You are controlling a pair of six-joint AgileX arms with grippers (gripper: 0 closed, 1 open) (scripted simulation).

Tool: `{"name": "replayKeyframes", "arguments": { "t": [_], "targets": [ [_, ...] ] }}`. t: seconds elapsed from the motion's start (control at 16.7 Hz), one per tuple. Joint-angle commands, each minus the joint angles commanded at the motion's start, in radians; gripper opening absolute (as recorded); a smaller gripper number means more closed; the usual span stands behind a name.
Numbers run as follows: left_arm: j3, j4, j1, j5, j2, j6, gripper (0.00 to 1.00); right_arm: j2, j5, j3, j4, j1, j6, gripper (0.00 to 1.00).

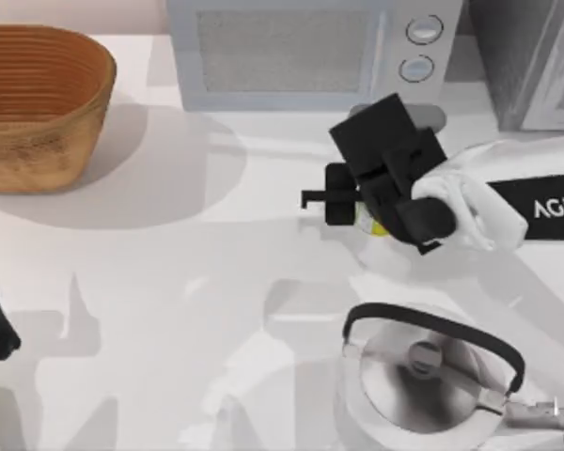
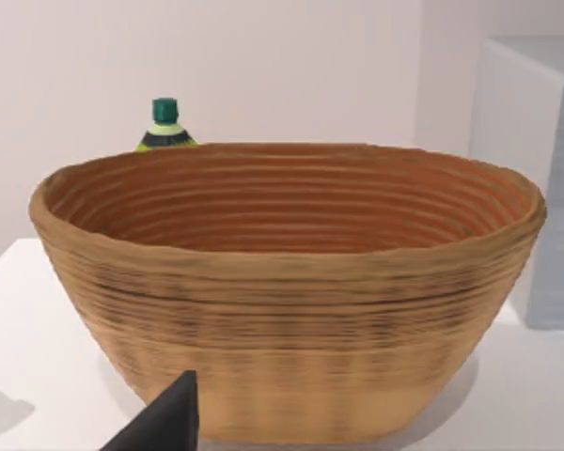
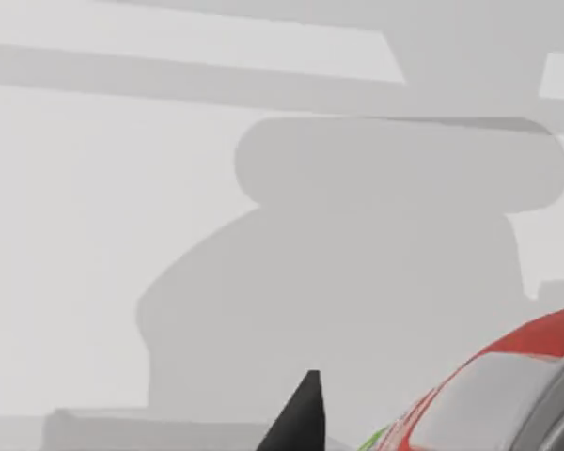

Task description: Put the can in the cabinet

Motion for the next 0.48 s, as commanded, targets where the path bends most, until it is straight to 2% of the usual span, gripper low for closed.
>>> {"name": "replayKeyframes", "arguments": {
  "t": [0.48],
  "targets": [
    [0.0, 0.0, 0.0, 0.0, 0.0, 0.0, 1.0, -0.171, -0.005, 0.236, -0.424, -0.004, -0.004, 0.0]
  ]
}}
